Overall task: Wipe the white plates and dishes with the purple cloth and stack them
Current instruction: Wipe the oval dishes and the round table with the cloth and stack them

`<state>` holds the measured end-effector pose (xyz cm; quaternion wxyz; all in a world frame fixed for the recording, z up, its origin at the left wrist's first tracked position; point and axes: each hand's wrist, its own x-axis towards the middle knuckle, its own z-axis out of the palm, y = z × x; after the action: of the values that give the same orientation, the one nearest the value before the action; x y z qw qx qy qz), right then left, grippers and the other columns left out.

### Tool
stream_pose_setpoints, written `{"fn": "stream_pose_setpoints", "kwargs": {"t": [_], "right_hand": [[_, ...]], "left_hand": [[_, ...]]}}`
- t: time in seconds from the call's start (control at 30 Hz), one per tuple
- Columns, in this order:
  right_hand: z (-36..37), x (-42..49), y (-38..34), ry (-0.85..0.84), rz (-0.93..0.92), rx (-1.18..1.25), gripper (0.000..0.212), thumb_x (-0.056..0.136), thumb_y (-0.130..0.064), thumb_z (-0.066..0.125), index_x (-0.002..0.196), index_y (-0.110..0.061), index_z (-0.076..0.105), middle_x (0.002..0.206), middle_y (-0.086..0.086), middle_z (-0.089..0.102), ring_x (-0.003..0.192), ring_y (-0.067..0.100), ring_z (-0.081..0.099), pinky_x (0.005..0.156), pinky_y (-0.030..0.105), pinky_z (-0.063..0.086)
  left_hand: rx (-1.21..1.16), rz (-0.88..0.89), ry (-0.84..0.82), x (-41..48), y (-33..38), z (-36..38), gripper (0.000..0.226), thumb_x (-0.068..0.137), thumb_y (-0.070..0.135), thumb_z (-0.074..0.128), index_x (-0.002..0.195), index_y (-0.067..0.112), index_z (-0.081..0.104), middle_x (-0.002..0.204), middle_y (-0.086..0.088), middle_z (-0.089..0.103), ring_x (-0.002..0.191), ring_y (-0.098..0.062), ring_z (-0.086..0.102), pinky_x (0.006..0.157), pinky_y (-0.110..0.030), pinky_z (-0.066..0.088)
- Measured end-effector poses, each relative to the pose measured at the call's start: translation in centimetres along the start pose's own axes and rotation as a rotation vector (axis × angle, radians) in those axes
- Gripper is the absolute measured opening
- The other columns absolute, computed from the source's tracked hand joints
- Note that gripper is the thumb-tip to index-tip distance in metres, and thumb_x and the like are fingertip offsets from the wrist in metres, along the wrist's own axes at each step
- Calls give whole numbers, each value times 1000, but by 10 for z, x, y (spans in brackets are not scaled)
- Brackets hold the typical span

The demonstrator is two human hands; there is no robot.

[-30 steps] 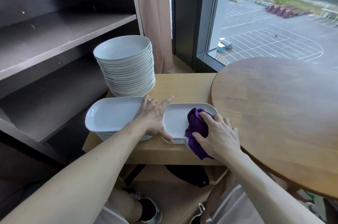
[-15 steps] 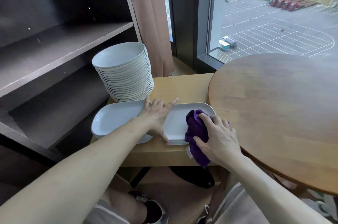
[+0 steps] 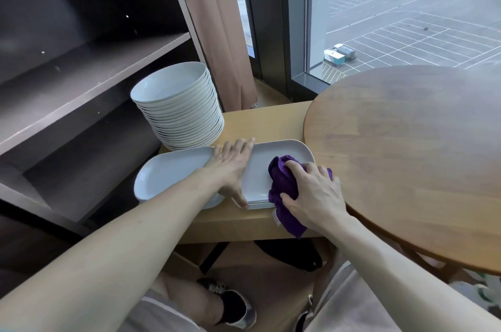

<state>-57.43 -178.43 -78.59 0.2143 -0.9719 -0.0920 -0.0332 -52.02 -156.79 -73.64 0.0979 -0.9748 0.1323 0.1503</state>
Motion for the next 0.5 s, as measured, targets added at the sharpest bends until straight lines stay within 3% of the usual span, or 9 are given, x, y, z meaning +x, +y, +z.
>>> {"fn": "stream_pose_setpoints", "kwargs": {"t": [0.2,0.37,0.5], "right_hand": [[-2,2,-1,9,1,37,59,86,-52,62,139,-35,41,130,-1,54,118,27,46,93,45,36],[-2,-2,-2,61,20,130,53,84,-44,65,134,-32,49,128,-2,57,115,26,46,93,44,35],[-4,-4,-5,114,-4,156,55,81,-41,69,133,-31,53,134,-2,58,117,27,48,94,45,38]], "left_hand": [[69,44,136,-17,2,-7,154,53,63,90,156,38,-21,157,-4,18,134,-33,31,117,-51,22],[145,43,215,-24,5,-26,152,54,54,94,157,37,-17,162,-5,17,136,-33,35,115,-50,32],[75,-51,267,-33,-3,-39,151,53,50,96,159,35,-9,166,-5,13,139,-31,34,112,-48,40]]}}
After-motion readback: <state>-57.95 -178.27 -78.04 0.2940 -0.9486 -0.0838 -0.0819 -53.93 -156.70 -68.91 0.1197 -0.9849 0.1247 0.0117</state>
